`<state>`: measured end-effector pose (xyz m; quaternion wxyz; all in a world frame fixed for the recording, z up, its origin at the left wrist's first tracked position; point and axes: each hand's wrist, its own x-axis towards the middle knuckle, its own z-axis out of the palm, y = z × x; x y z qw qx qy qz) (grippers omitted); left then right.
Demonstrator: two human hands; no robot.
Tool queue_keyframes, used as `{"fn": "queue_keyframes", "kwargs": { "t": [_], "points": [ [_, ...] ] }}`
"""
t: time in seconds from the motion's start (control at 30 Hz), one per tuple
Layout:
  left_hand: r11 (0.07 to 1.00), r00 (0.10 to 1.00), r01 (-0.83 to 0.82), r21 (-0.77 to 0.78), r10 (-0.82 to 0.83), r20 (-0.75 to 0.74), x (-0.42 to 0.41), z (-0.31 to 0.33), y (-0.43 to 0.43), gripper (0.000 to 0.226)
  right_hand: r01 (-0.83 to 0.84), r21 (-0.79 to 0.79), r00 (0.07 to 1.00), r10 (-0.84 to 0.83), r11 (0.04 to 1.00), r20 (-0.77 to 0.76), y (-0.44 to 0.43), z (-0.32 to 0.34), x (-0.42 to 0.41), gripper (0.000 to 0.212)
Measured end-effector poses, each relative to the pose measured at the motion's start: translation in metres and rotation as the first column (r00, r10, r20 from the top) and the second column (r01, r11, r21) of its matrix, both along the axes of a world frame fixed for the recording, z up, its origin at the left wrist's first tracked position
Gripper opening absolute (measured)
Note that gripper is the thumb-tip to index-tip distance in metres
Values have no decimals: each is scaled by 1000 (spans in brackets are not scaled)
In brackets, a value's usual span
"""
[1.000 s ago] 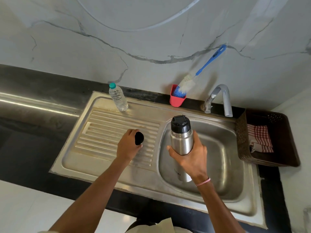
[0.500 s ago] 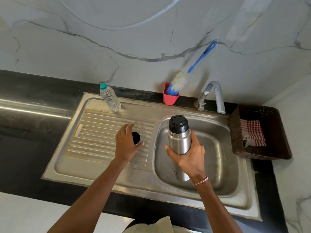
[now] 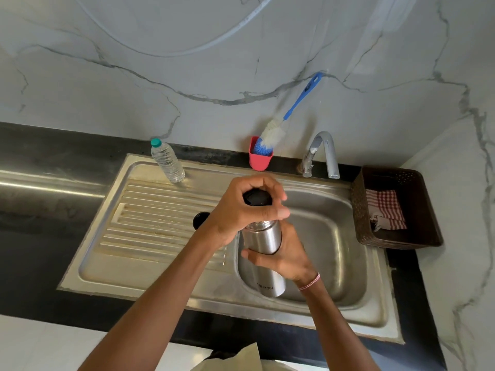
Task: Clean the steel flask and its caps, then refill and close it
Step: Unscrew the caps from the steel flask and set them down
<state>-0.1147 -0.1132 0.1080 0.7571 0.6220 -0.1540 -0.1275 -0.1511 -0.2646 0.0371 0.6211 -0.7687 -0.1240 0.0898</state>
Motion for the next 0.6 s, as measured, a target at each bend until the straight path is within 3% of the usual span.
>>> {"fn": "queue_keyframes", "kwargs": {
  "t": [0.13,0.27,0.47,0.53,0.6],
  "points": [
    [987,988,-154,-40,153,-21,-13,1,-18,40,116,-21,992,-115,993,54,1,5,-13,55],
    [948,949,-315,52,315,7,-19,4,-33,45,268,-97,959,-257,958,116,4,12,-28,58],
    [690,719,-683,240,692,57,-32,-4,-60,37,529,-308,844,-453,791,286,18,6,-41,64],
    [729,754,-644,233,656,30,-31,-2,-61,34,479,-282,874,-420,831,246,11,6,-38,62],
    [881,874,-461,101,471,-119,-26,3,-51,33,348,-191,934,-320,918,160,-4,8,-30,61]
  ]
}}
